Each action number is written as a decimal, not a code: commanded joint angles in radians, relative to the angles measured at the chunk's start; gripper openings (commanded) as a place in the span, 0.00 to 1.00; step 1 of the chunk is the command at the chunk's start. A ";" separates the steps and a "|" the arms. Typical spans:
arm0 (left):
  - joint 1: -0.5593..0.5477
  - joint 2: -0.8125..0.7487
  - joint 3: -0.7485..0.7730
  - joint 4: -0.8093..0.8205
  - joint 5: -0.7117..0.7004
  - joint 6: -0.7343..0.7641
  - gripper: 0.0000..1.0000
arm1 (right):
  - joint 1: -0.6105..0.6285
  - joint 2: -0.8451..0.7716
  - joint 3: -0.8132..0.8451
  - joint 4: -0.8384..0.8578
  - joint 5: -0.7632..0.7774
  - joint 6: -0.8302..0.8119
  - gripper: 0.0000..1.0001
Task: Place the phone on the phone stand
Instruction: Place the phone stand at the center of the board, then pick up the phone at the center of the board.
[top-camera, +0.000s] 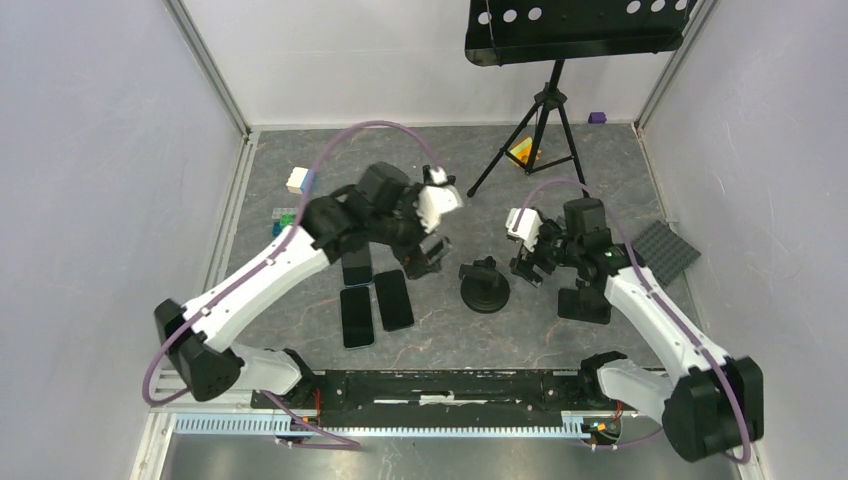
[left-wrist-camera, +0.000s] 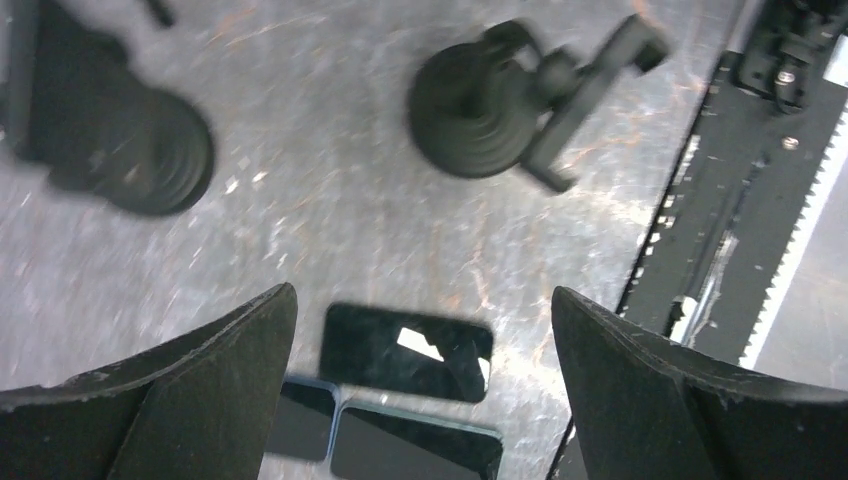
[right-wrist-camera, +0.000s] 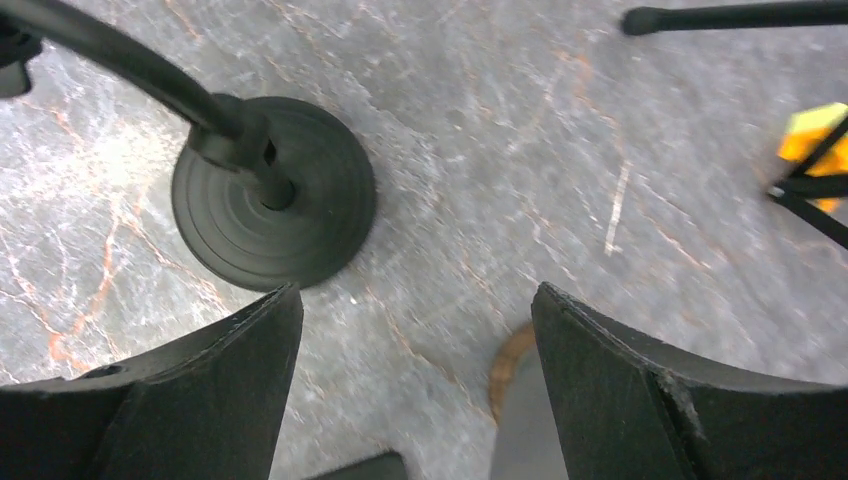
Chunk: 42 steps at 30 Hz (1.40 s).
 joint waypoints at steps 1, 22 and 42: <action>0.140 -0.094 -0.057 -0.036 0.063 0.039 1.00 | -0.016 -0.119 0.043 -0.096 0.073 -0.028 0.89; 0.694 0.087 -0.200 0.030 0.040 0.014 1.00 | 0.607 0.138 0.603 -0.177 0.197 0.047 0.86; 0.703 0.398 -0.080 -0.032 0.516 0.126 0.84 | 0.952 0.480 0.280 0.230 0.362 -0.024 0.76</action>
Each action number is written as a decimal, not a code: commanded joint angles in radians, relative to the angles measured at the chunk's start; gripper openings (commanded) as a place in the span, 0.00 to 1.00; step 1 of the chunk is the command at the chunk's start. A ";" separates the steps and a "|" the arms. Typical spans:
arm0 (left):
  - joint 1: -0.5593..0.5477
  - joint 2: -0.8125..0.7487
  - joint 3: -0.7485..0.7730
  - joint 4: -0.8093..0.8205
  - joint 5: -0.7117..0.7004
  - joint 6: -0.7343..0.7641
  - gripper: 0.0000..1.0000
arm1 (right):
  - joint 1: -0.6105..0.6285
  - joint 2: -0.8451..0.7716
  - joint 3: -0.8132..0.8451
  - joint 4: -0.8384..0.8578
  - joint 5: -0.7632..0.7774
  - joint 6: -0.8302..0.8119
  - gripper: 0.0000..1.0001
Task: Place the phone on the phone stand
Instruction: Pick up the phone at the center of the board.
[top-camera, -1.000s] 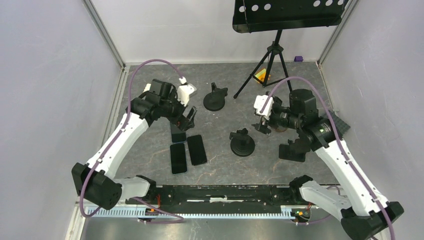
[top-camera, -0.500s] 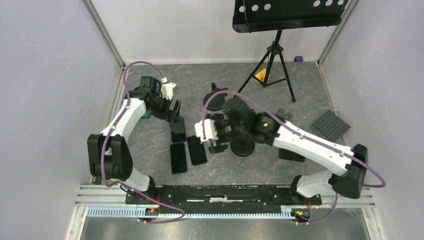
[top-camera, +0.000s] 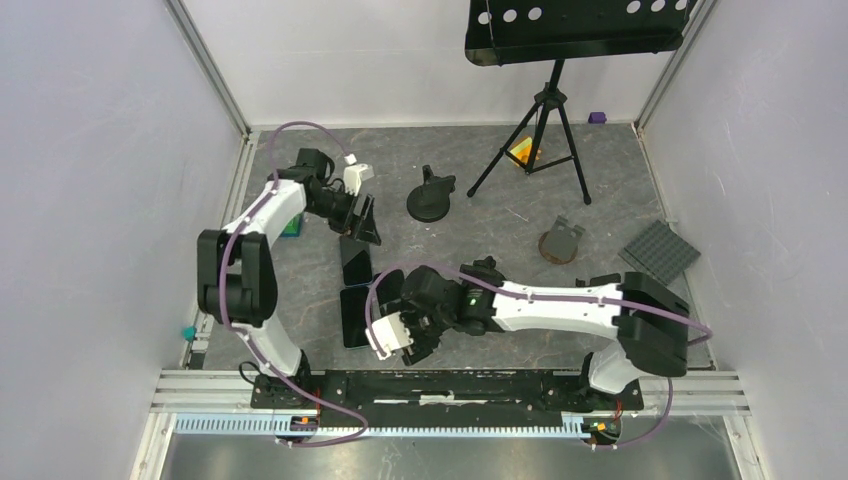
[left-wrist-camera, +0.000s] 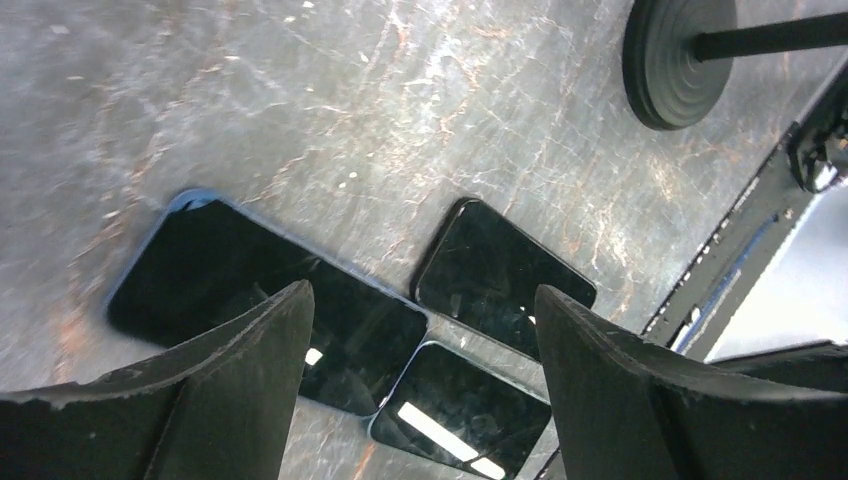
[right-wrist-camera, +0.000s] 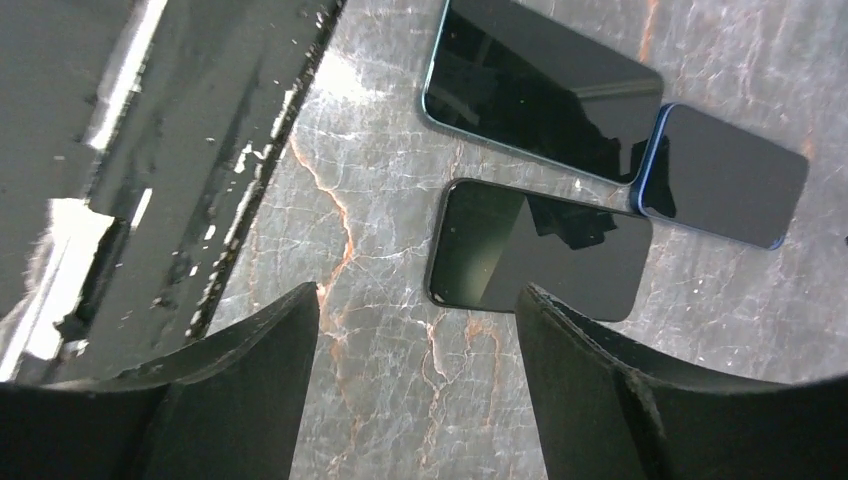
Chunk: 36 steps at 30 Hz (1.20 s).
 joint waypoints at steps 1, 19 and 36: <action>-0.050 0.076 0.040 -0.031 0.119 0.053 0.84 | 0.009 0.075 -0.003 0.135 0.116 -0.009 0.74; -0.140 0.208 0.026 -0.092 -0.028 0.111 0.78 | 0.041 0.269 -0.014 0.250 0.289 0.010 0.63; -0.156 0.320 -0.009 -0.163 0.009 0.136 0.78 | 0.039 0.301 -0.066 0.361 0.488 0.059 0.58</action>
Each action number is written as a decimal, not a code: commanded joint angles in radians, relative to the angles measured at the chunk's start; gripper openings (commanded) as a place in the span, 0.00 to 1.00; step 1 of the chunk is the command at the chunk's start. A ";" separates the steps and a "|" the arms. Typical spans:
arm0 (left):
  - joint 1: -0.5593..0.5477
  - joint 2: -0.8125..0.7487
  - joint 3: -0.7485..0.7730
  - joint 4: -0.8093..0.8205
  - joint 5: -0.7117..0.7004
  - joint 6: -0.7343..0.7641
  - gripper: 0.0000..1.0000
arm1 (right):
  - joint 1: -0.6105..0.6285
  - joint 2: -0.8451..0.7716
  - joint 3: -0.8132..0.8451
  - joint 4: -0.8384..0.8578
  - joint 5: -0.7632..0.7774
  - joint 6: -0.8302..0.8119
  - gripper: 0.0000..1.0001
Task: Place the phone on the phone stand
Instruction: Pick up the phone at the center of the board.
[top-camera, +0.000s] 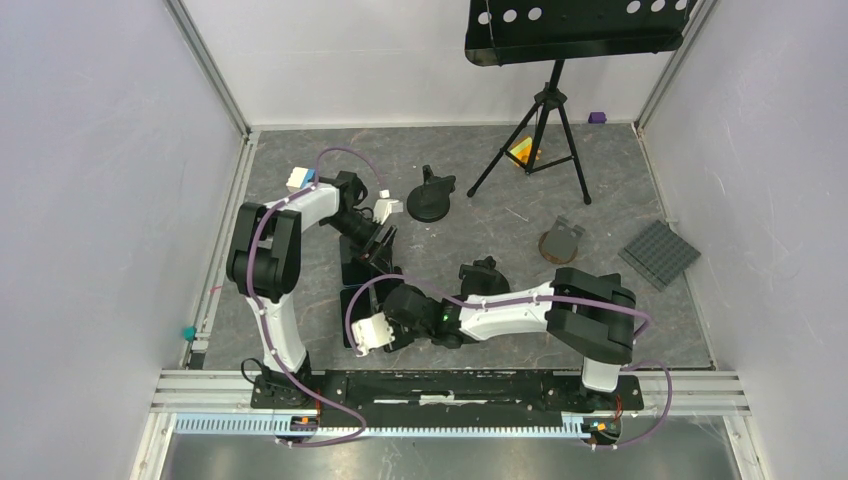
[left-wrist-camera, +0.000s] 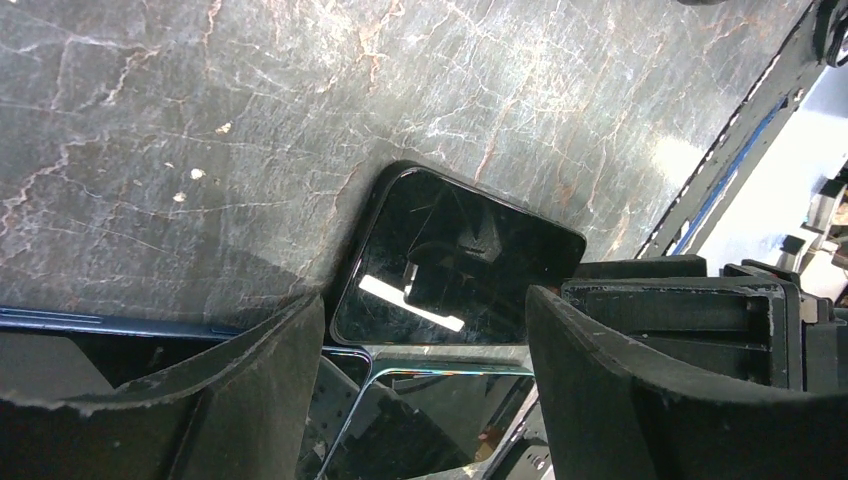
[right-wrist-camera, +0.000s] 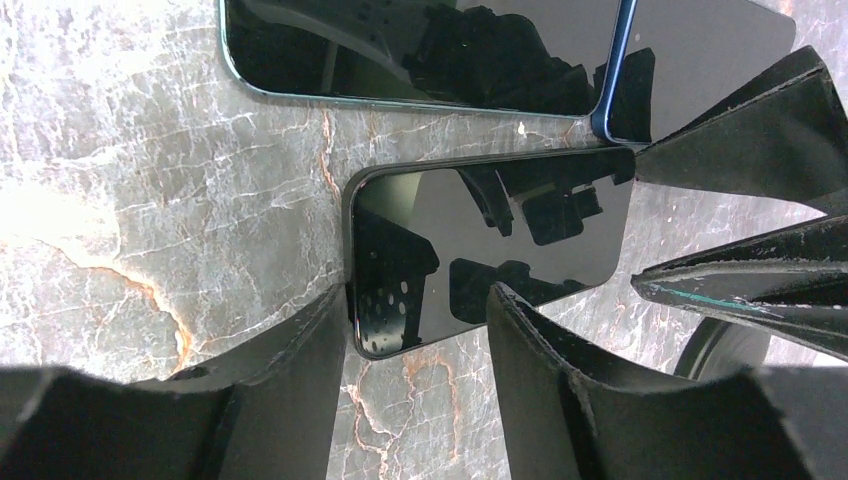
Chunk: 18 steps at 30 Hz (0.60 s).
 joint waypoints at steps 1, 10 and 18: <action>-0.011 0.075 -0.018 -0.043 0.028 0.048 0.78 | -0.008 0.021 -0.038 0.049 0.091 0.025 0.58; -0.010 0.051 0.004 -0.098 0.150 0.025 0.74 | -0.032 0.024 -0.107 0.091 0.159 0.043 0.54; -0.010 0.026 -0.016 -0.113 0.194 0.006 0.73 | -0.067 0.010 -0.174 0.114 0.197 0.035 0.53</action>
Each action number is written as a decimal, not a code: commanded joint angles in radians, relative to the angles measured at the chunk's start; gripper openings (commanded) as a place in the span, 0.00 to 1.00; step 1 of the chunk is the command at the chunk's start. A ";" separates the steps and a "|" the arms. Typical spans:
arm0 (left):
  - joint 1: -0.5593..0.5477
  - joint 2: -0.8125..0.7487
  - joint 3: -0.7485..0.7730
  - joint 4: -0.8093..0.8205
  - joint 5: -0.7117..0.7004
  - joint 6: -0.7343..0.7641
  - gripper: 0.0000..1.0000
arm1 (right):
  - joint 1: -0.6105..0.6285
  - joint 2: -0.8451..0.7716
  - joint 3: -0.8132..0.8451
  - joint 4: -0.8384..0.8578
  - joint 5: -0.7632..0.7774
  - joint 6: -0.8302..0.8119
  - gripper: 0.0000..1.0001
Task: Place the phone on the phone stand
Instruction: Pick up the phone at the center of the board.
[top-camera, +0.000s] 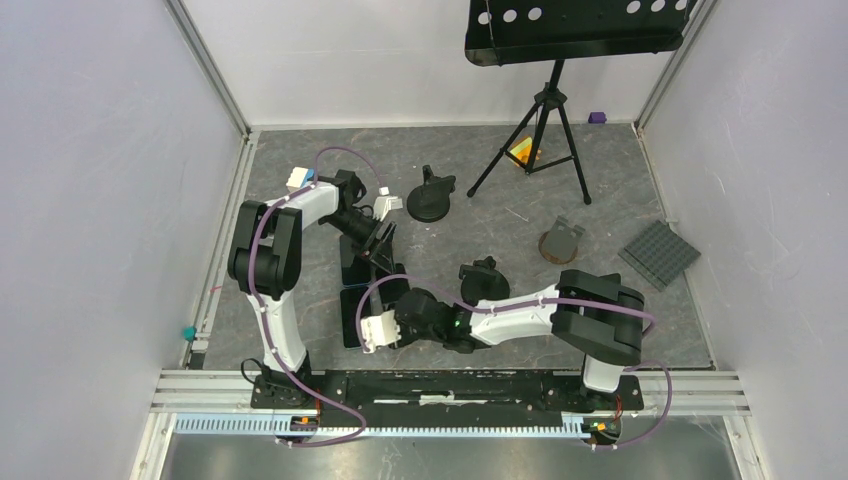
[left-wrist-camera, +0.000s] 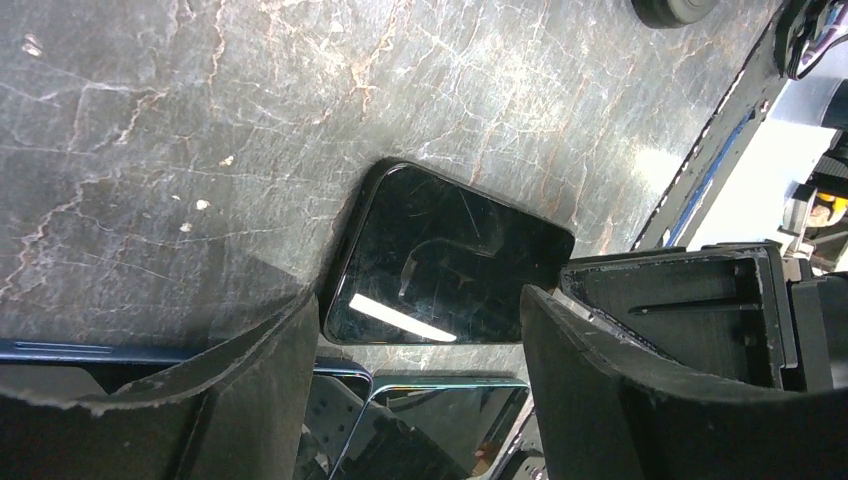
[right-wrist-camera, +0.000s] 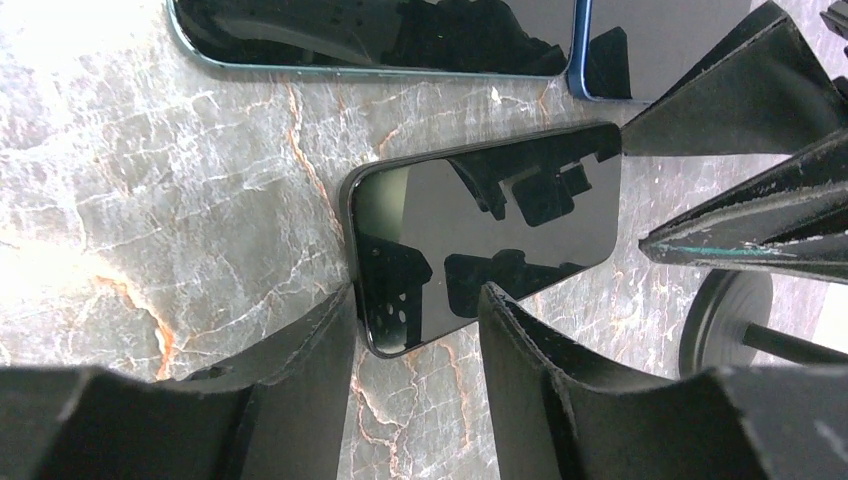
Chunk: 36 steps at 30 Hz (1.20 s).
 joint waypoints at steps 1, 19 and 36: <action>-0.021 0.002 -0.040 -0.109 0.130 -0.001 0.73 | -0.070 0.044 -0.068 -0.045 0.140 -0.016 0.53; -0.005 -0.126 -0.069 0.119 -0.019 -0.183 0.89 | -0.111 -0.027 -0.073 -0.148 -0.014 0.039 0.67; -0.002 -0.119 -0.149 0.215 -0.054 -0.339 0.96 | -0.143 -0.076 -0.093 -0.199 -0.091 0.044 0.68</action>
